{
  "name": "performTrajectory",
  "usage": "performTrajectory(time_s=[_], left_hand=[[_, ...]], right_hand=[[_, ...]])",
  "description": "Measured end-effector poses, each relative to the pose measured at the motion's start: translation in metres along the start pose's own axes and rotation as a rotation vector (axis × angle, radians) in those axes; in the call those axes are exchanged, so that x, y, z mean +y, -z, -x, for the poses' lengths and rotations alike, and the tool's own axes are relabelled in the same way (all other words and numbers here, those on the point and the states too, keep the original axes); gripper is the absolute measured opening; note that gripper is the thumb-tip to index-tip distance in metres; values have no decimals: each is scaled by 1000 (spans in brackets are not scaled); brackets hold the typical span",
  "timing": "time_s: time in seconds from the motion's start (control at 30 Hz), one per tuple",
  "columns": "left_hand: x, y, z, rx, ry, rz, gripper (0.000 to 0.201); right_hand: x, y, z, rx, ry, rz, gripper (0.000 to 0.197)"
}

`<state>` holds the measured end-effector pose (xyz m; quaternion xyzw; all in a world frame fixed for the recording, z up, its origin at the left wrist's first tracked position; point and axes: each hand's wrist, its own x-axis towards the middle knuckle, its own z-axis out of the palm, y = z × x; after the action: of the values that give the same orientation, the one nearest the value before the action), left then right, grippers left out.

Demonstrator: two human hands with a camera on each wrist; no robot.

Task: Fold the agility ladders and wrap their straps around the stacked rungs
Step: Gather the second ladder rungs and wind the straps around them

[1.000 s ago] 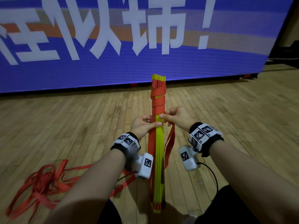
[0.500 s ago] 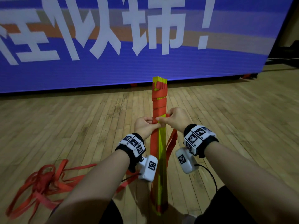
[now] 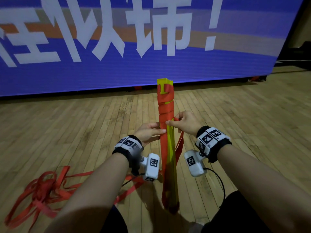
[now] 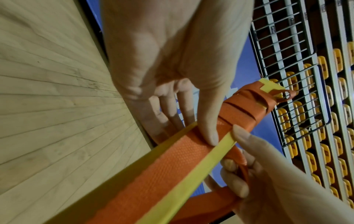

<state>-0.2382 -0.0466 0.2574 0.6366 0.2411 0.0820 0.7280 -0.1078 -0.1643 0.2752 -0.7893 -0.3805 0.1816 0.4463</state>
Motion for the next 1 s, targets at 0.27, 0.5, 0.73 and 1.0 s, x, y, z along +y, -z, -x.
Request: performTrajectory(time_s=[0.27,0.5,0.73,1.0], left_hand=[[-2,-4,1,99,-67,-2,27],[-3,-6,0,278,-109,14,25],[-1,-14,-1,351,-161,-75,21],[-7,-16,-6,301,-177,-69,27]], right_hand=[[-3,3,4,-26,-1,-141,33],[-2,-3,2,-14,18,-37,23],[-16,-16,7,109,-67,58,40],[-26,-13,19,154,-37,227,40]])
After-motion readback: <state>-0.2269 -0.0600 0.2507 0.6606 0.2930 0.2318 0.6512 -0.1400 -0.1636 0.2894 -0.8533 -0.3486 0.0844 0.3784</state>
